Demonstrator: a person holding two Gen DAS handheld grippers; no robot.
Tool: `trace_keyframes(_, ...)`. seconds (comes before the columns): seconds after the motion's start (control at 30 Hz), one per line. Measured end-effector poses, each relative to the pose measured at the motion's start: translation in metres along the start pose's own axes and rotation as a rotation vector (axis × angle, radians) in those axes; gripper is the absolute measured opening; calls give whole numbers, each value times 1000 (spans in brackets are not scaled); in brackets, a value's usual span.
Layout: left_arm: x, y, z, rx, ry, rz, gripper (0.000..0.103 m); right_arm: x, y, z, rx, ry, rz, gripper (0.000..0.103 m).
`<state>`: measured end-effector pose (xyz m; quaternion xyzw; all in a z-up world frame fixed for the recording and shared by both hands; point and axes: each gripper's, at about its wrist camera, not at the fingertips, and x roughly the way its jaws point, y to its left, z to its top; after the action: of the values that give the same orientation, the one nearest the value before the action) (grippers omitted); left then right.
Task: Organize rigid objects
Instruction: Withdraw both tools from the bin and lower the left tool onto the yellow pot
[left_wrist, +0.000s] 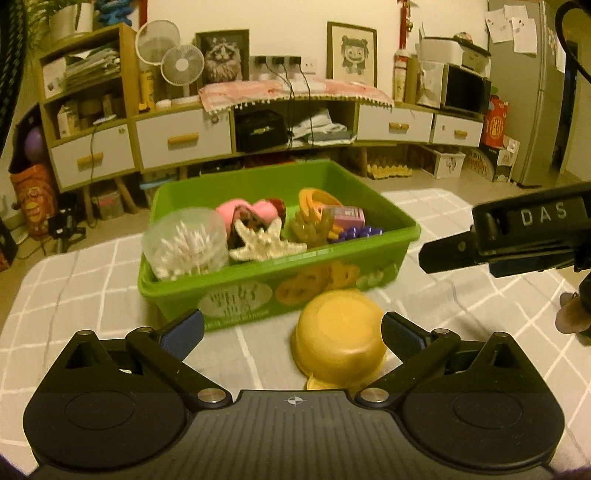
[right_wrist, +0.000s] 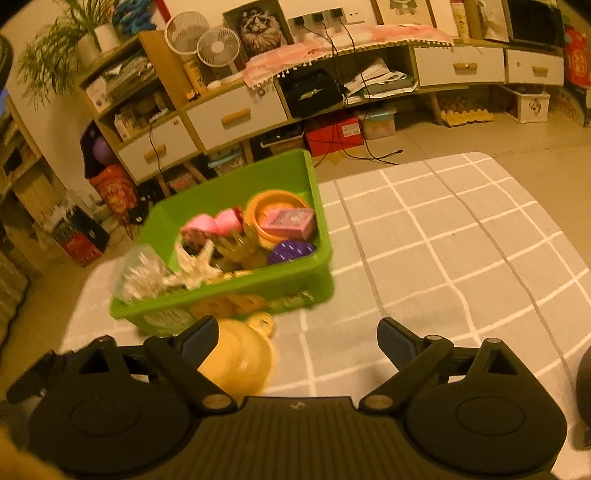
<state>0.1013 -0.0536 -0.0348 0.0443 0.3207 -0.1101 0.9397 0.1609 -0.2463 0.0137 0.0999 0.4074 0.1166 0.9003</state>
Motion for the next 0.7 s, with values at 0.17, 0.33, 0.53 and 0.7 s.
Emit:
trace_keyframes(0.17, 11, -7, -10, 7, 20, -22, 101, 7, -5, -8, -32, 30, -32, 77)
trace_keyframes(0.33, 25, -15, -17, 32, 31, -53, 100, 14, -12, -9, -13, 57, -41, 77)
trace_keyframes(0.53, 34, -19, -18, 27, 14, -72, 91, 22, -13, -12, -11, 79, -40, 78)
trace_keyframes(0.7, 37, -20, -17, 18, 10, -100, 77, 24, -18, -13, -5, 89, -52, 78)
